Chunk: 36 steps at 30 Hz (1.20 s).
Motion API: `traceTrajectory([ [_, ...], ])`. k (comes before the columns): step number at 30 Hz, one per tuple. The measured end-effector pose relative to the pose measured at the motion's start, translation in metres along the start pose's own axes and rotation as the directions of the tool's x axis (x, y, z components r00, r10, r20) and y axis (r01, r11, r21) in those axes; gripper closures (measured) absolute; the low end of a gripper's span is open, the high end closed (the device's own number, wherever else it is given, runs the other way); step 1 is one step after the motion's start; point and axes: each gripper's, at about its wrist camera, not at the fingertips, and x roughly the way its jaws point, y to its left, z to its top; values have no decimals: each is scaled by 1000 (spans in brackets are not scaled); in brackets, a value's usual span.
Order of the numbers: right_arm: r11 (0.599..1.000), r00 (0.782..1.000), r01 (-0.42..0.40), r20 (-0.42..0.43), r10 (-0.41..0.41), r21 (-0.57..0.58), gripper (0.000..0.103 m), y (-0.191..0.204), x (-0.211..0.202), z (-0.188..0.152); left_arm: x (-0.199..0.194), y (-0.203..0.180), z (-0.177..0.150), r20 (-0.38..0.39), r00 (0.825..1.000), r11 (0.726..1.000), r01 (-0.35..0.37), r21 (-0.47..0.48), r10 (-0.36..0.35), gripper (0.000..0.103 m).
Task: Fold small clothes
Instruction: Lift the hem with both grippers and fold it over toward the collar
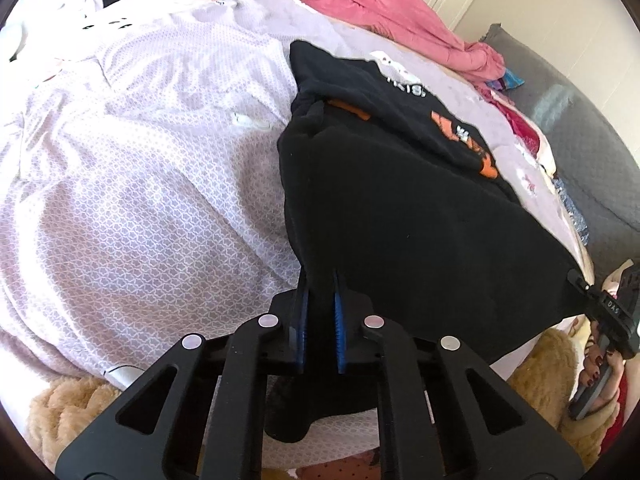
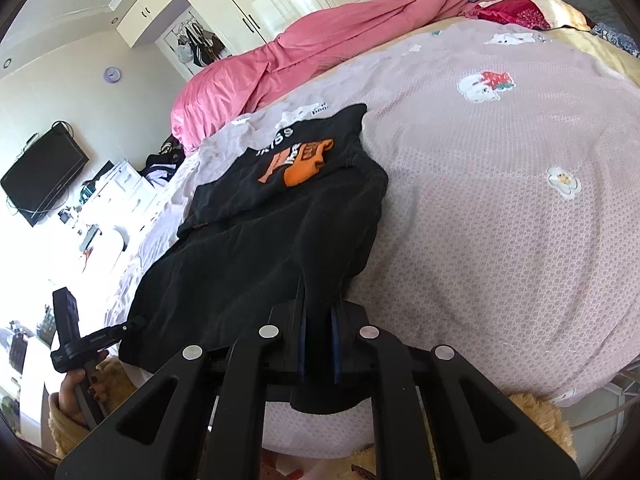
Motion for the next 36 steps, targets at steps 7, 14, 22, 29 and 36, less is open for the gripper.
traceTrajectory([
  [7,1000,999,-13,44,12,5,95,5,-6,11,-21,-1,18,68,997,999,37,-12,-36,99],
  [14,1000,997,-16,75,16,7,95,10,-9,20,-30,-6,34,110,993,999,50,-9,-49,99],
  [22,999,992,-37,120,35,14,95,12,-12,40,-33,-11,60,165,984,998,66,-13,-63,99],
  [29,999,987,-43,154,41,10,95,17,-7,62,-34,-11,82,202,978,998,56,-41,-47,99],
  [36,998,984,-57,172,55,10,95,23,3,88,-30,-18,104,226,974,999,32,-36,-23,99],
])
